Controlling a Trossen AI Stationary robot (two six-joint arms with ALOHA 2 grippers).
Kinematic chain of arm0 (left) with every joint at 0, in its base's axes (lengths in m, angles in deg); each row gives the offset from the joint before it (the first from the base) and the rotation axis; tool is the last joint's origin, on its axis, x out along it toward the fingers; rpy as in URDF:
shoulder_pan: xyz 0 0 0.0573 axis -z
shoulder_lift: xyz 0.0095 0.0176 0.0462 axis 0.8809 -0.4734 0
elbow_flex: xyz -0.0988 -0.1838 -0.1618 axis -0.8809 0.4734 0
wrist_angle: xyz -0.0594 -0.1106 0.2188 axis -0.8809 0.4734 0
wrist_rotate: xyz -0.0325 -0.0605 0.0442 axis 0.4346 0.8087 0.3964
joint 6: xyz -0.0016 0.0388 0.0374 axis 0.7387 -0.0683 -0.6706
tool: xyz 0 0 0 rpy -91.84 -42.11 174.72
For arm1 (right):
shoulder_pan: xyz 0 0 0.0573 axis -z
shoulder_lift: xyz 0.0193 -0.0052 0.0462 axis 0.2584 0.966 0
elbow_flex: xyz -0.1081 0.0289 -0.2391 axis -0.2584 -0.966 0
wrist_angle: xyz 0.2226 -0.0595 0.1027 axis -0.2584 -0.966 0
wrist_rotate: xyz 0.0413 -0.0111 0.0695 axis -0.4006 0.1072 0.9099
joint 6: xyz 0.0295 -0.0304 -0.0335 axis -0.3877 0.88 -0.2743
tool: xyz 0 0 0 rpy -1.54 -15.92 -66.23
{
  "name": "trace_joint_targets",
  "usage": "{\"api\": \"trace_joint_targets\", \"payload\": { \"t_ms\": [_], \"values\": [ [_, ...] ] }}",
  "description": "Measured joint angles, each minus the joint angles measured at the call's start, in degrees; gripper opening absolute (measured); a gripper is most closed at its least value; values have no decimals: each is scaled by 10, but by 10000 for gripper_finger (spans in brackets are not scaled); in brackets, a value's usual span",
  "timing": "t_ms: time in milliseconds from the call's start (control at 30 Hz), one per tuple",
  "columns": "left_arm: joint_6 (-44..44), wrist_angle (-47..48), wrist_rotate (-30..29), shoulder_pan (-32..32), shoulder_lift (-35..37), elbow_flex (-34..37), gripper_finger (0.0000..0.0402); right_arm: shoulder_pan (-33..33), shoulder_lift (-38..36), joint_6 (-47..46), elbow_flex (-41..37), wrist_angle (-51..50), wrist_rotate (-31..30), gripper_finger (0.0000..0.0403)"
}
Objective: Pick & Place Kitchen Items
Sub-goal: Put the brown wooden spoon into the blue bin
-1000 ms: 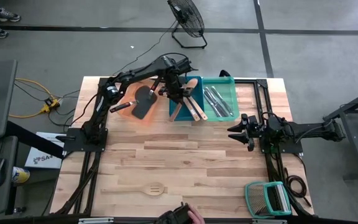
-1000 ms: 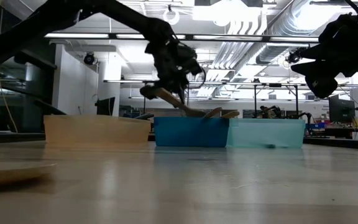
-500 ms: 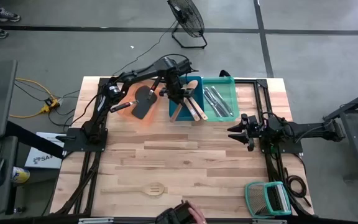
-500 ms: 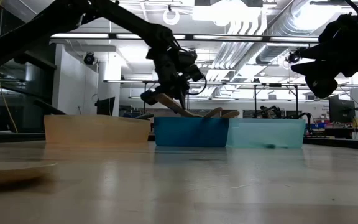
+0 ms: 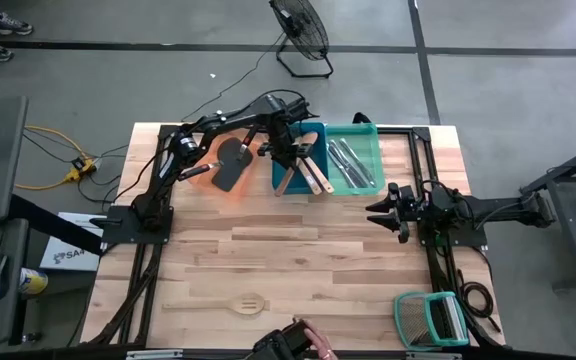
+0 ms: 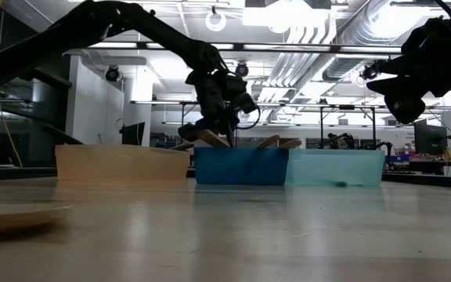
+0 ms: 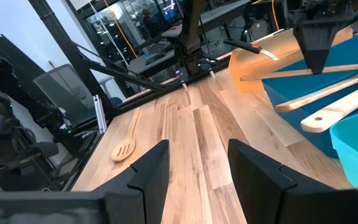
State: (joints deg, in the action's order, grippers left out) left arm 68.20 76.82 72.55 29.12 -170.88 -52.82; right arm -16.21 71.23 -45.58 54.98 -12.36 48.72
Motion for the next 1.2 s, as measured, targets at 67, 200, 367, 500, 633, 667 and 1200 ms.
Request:
{"api": "trace_joint_targets", "payload": {
  "t_ms": [67, 200, 367, 500, 633, 667, 1200],
  "values": [
    [0, -7, -3, 0, 0, 0, 91, 0, 0, 0, 0, 0, 0, 156],
    [0, -22, -9, 0, 0, 0, 99, 0, 0, 0, 0, 0, 0, 156],
    [-6, -26, -15, 0, 0, 0, 100, 0, 0, 0, 0, 0, 0, 156],
    [-16, -26, -18, -1, 0, 0, 101, 0, 0, 0, 0, 0, 0, 156],
    [-23, -26, -25, -4, 0, 0, 108, 0, 0, 0, 0, 0, 0, 156],
    [-25, -25, -26, -4, 0, 0, 111, 0, 0, 0, 0, 0, 0, 156],
    [-44, -26, -63, -4, 4, 0, 161, 0, 0, 0, 0, 0, 0, 156]
  ]
}}
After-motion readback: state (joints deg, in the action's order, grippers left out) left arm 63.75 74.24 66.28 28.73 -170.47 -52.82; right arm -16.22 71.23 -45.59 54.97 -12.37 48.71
